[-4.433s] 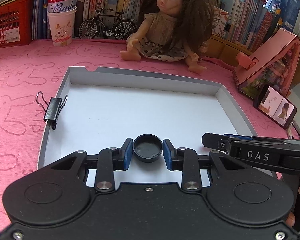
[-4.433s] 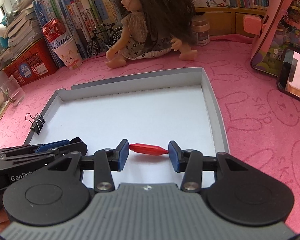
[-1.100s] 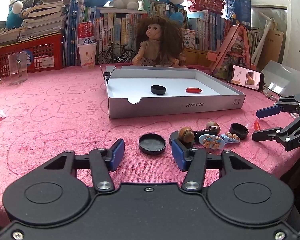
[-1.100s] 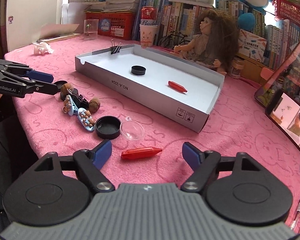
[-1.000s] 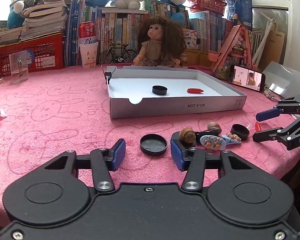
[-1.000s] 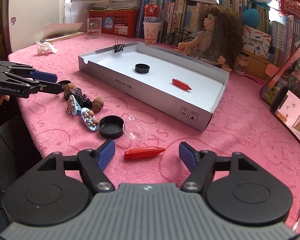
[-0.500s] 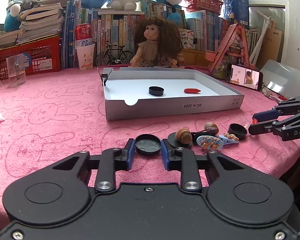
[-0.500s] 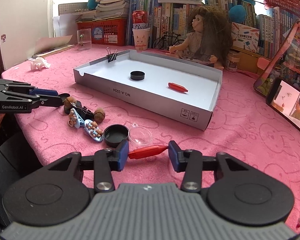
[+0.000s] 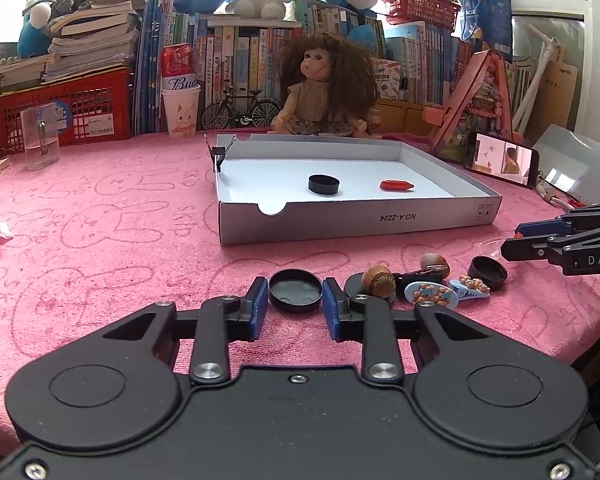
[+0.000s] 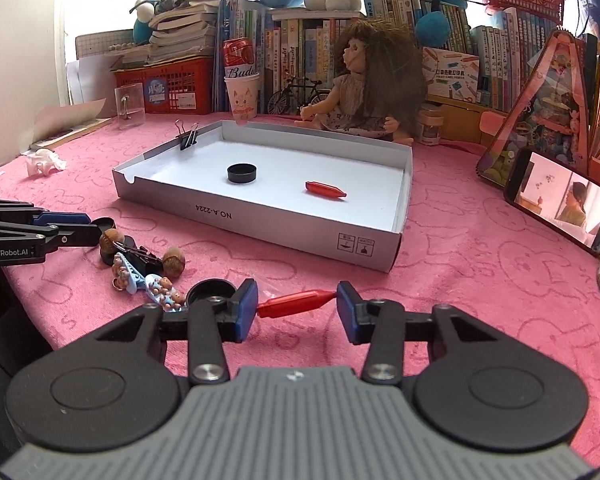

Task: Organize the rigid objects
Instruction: 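Grasp a second black lid with the left gripper while the right gripper grasps another red tube, then place the lid beside the first lid and the tube beside the first tube in the tray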

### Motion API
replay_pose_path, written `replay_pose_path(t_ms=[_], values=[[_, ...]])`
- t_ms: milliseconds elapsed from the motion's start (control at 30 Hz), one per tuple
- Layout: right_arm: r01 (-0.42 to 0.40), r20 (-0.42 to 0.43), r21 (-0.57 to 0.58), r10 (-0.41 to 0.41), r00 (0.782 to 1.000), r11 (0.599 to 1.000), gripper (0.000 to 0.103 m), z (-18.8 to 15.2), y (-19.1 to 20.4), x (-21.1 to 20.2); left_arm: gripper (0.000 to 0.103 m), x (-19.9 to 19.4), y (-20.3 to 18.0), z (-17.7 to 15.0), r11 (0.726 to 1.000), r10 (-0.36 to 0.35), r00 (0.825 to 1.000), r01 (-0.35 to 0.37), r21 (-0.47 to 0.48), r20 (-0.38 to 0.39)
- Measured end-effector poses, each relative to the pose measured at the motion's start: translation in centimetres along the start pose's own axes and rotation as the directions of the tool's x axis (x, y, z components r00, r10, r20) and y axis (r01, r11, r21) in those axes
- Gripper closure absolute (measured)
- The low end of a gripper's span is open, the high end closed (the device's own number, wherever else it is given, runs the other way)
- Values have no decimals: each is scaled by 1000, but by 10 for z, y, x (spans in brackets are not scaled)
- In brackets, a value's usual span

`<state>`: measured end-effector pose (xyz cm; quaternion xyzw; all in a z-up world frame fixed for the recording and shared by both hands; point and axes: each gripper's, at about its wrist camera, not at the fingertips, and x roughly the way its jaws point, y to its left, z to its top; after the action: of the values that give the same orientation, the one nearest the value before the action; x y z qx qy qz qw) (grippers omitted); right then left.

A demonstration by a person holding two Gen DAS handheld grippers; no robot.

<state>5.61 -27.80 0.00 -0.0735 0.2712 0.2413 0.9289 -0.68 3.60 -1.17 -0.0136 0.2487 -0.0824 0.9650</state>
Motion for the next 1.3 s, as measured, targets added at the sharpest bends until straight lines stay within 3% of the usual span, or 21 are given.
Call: replay_pose_path(t_ms=[200,300,333,533,967,1300], values=[[25,21,44,-26,999,999,55,2,2,1,65,9,-4,2,999,42,999,-42,13,1],[29,37,77,-32,999,997,55,4,3,2,67,14,-6,4,998,59,998,-59,3,1],[31,42,86,-35,998,996,55,5,4,2,73,15,-6,4,998,63,998,-63,-1,1],[46,64,136,-55,996,990,55,11,6,5,73,13,-2,11,996,73,997,-73,-48,0],[83,78,264,-107,991,961,55,29,-3,15,73,-6,-4,43,996,59,995,-53,-74,74],[82,40,415,-109,993,906,55,58,-15,40,73,22,-10,85,997,52,997,-49,-57,56]])
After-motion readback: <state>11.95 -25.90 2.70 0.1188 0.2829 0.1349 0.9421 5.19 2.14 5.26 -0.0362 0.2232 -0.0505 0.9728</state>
